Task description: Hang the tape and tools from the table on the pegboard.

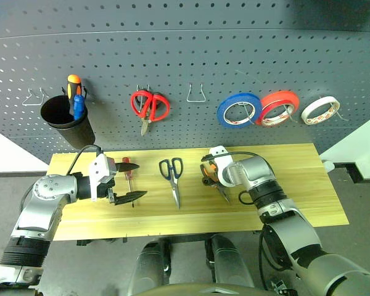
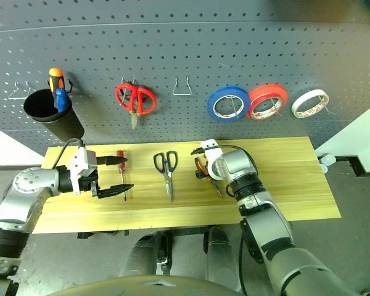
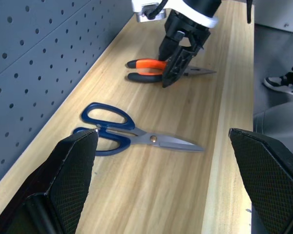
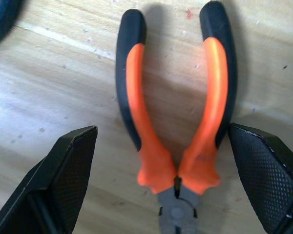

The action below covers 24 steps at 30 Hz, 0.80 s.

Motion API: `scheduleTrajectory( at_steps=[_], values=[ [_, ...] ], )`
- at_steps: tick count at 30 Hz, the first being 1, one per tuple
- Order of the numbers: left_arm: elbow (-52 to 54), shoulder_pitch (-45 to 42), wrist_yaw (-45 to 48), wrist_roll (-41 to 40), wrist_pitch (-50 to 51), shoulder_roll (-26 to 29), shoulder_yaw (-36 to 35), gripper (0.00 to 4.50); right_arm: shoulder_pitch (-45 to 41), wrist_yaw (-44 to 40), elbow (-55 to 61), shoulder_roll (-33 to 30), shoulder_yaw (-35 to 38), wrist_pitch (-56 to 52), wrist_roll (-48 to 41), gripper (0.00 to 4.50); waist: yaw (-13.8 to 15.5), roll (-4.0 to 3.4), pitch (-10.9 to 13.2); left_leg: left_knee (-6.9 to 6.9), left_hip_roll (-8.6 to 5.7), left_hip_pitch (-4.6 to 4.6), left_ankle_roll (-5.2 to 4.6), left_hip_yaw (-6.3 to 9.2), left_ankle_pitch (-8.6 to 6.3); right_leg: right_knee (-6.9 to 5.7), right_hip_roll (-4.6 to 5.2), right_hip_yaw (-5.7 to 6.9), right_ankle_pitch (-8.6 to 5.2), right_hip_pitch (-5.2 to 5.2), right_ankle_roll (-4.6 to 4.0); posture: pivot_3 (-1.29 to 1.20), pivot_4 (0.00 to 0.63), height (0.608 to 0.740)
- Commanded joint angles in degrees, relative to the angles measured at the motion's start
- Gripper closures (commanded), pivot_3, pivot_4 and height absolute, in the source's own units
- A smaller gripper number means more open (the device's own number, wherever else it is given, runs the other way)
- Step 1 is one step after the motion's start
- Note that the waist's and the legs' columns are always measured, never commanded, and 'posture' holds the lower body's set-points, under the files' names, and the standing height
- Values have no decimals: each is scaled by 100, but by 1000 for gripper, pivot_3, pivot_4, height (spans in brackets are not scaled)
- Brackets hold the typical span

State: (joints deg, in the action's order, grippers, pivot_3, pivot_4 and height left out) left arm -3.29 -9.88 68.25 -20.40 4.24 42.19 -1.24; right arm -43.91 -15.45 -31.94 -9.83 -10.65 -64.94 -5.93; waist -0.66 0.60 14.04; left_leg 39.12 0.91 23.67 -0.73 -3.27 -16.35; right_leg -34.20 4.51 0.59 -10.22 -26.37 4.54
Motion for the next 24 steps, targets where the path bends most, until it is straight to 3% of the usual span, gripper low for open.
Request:
scheduleTrajectory(
  at_steps=[1, 3, 6, 9, 11, 16, 24],
  values=[
    [66, -59, -18, 29, -73, -19, -25, 0, -21, 1, -219, 46, -101, 20, 153, 51, 9, 0, 0, 0, 0, 0, 0, 1, 0, 1, 0, 1, 0, 2, 0, 119, 265, 740],
    [41, -71, -19, 44, -90, -32, -11, 0, -40, -21, -253, 47, -130, 15, 195, 51, 4, 1, 0, 0, -1, 0, 0, 1, 0, 2, 2, 1, 0, 3, 0, 120, 264, 740],
    [3, -88, -7, 61, -106, -59, 3, 0, -9, -212, -180, -16, -413, -164, 277, 610, 5, 0, 0, 0, -1, 0, 0, 1, 0, 3, 2, 1, 0, 2, 0, 120, 263, 740],
    [-50, -115, 12, 84, -126, -82, 8, 0, -12, -310, -176, -23, -504, -223, 327, 1628, 2, 1, 0, -3, 0, 0, 0, 3, 0, 2, 1, 3, -1, 0, 1, 117, 261, 740],
    [-86, -140, 39, 91, -142, -98, 11, 0, -32, -339, -127, -17, -464, -332, 327, 2039, 1, 1, -1, -4, 0, 0, 0, 3, 0, 2, 1, 4, -1, 0, 1, 112, 256, 740],
    [-149, -251, 172, 48, -201, -156, 38, 0, 67, -753, 447, -203, -518, -458, 192, 2042, 2, 1, -1, -4, 0, 2, 0, 4, 0, 3, 2, 4, -1, -1, 1, 92, 235, 740],
    [-11, -399, 373, -153, -80, -324, 54, 0, 625, -2092, 3521, -1212, -311, -1527, -1126, 2043, 6, 5, -12, 4, -3, 72, 0, 10, 1, -1, 3, 16, 20, -51, 37, 62, 174, 740]
  ],
)
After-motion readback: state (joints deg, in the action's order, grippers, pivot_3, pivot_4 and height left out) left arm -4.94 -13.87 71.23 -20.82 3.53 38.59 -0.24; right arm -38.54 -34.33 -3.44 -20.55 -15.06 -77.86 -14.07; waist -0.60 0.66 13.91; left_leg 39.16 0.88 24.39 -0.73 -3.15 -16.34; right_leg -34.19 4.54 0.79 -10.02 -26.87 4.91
